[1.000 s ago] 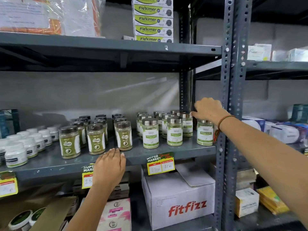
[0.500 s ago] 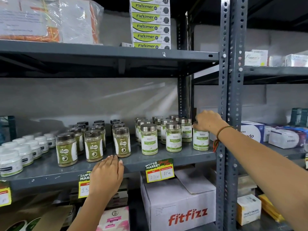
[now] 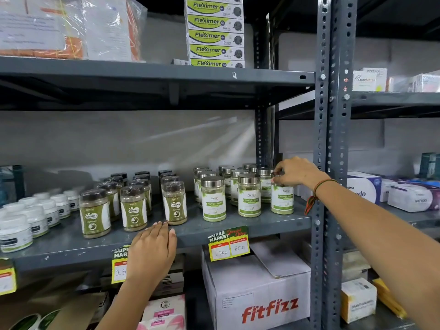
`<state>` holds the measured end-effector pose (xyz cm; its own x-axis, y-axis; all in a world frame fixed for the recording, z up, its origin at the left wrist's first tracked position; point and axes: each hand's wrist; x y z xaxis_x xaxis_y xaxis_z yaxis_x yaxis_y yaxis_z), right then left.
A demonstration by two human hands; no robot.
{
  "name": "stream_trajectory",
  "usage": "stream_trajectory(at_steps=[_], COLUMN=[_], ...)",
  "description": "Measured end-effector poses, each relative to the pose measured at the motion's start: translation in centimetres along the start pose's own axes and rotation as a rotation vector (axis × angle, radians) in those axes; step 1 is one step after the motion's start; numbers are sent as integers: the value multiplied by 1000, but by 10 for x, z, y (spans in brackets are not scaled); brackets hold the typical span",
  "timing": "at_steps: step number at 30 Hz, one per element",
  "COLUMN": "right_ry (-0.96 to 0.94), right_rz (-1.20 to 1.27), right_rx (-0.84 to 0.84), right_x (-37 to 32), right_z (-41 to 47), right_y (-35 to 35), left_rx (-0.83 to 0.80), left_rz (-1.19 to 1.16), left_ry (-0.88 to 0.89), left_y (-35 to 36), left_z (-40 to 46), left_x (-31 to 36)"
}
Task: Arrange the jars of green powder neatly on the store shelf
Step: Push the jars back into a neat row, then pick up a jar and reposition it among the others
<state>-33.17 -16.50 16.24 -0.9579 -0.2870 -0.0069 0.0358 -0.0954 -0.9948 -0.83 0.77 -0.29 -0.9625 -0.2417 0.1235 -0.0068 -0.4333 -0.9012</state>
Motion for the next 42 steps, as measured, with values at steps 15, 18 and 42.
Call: stream_trajectory(at_steps=[15,18,42], right_ry=[-153,-292,-389], right_rz=[31,68,140], right_rx=[61,24,-6], right_x=[-11,-30,-48], right_z=[5,5,19], right_y=[-2,-1,12], left_rx=[3,9,5], left_rz=[1,-3,17], left_ry=[-1,1,1], left_y=[0,-1,-1], left_z=[0,0,0], left_x=[0,1,1])
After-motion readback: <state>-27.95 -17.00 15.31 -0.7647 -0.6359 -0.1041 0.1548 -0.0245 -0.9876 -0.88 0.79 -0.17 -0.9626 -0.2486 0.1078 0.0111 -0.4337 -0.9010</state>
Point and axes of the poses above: each hand's wrist, its own z-axis towards the middle knuckle, its own y-axis out of the palm, x = y × z, and after that the axes turned 15 degrees about -x, right-handed
